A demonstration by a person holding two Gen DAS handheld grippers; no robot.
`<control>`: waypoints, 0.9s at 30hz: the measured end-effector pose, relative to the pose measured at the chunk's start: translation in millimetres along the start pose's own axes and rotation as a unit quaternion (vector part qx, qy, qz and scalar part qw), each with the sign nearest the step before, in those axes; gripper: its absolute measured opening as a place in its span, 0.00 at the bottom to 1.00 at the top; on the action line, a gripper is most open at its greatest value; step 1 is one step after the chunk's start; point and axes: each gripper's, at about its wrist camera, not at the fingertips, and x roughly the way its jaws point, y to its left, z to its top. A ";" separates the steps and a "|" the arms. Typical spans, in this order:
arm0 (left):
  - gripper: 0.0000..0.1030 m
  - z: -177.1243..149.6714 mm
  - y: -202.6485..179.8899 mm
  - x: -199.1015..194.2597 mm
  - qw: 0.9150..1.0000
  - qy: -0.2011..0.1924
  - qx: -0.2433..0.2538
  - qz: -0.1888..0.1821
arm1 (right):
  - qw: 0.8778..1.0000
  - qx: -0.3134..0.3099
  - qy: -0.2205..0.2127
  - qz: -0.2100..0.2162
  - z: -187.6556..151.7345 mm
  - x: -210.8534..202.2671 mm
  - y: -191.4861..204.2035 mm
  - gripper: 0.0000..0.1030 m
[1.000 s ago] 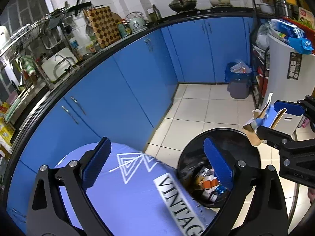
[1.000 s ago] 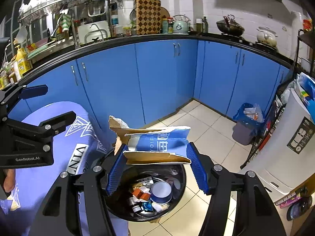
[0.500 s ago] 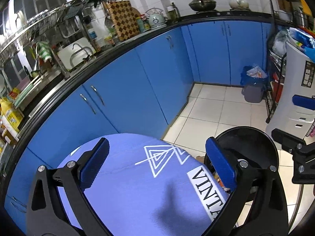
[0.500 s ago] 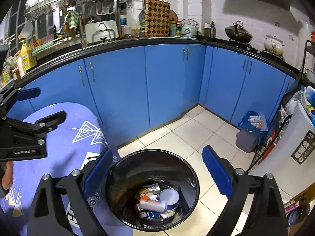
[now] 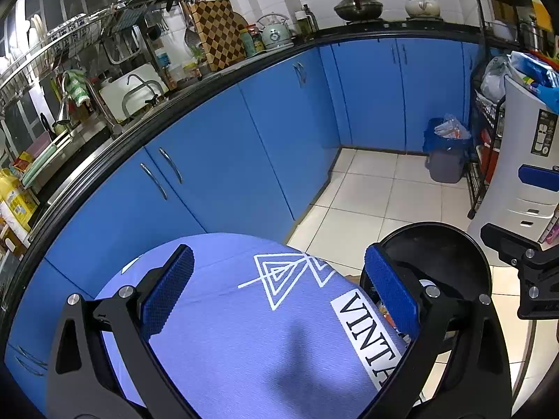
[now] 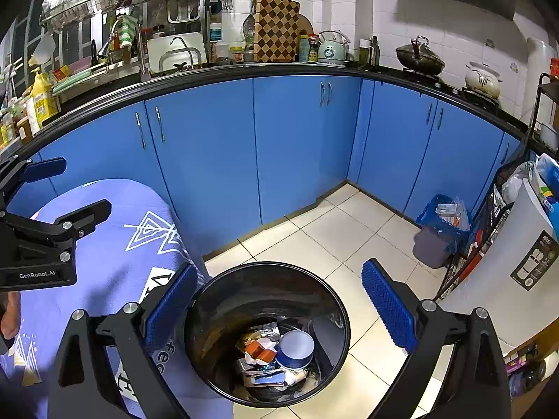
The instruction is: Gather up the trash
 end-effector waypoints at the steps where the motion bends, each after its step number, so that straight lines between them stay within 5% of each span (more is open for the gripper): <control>1: 0.94 -0.1 -1.0 -0.5 1.000 0.000 0.000 0.000 | 1.000 -0.001 0.000 0.000 0.5 -0.4 0.6 0.90; 27: 0.97 -1.7 -1.8 4.3 1.000 0.022 -0.006 -0.014 | 1.000 -0.003 -0.004 0.000 3.9 -6.3 3.0 0.90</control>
